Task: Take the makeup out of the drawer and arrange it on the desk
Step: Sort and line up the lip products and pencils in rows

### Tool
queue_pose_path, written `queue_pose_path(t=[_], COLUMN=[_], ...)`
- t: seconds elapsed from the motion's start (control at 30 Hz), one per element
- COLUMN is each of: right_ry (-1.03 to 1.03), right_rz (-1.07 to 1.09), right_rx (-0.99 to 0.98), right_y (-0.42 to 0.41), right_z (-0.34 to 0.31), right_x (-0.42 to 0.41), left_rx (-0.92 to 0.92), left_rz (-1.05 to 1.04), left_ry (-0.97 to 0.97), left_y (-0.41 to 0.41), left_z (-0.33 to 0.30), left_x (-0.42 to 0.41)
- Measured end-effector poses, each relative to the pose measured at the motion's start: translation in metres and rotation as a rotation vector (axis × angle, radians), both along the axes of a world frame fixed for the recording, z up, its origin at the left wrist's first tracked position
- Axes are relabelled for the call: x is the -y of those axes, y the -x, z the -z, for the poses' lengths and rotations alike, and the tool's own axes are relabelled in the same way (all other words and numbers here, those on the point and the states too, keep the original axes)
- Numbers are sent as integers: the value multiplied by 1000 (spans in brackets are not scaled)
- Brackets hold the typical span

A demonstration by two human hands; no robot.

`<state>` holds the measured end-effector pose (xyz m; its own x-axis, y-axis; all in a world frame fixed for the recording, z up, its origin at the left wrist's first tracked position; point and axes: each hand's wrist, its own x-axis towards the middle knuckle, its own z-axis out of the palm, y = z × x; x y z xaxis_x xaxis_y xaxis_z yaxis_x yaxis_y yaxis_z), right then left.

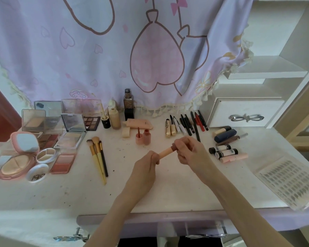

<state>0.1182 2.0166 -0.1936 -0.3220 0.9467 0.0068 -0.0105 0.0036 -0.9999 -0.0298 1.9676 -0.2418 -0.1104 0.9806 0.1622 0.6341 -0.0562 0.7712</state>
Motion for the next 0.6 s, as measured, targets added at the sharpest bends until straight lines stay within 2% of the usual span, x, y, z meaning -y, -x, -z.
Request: queue_pose_path(t=[0.23, 0.4, 0.6], right_ry=[-79, -137, -318], right_rz=[-98, 92, 54], right_rx=[197, 258, 334], right_y=[3, 13, 16], right_z=[0, 2, -6], right_x=[-3, -9, -21], left_rx=[67, 95, 84], left_rz=[99, 49, -19], left_ry=[-46, -70, -174], left_y=[9, -4, -8], left_z=[-3, -2, -2], left_x=[0, -3, -15])
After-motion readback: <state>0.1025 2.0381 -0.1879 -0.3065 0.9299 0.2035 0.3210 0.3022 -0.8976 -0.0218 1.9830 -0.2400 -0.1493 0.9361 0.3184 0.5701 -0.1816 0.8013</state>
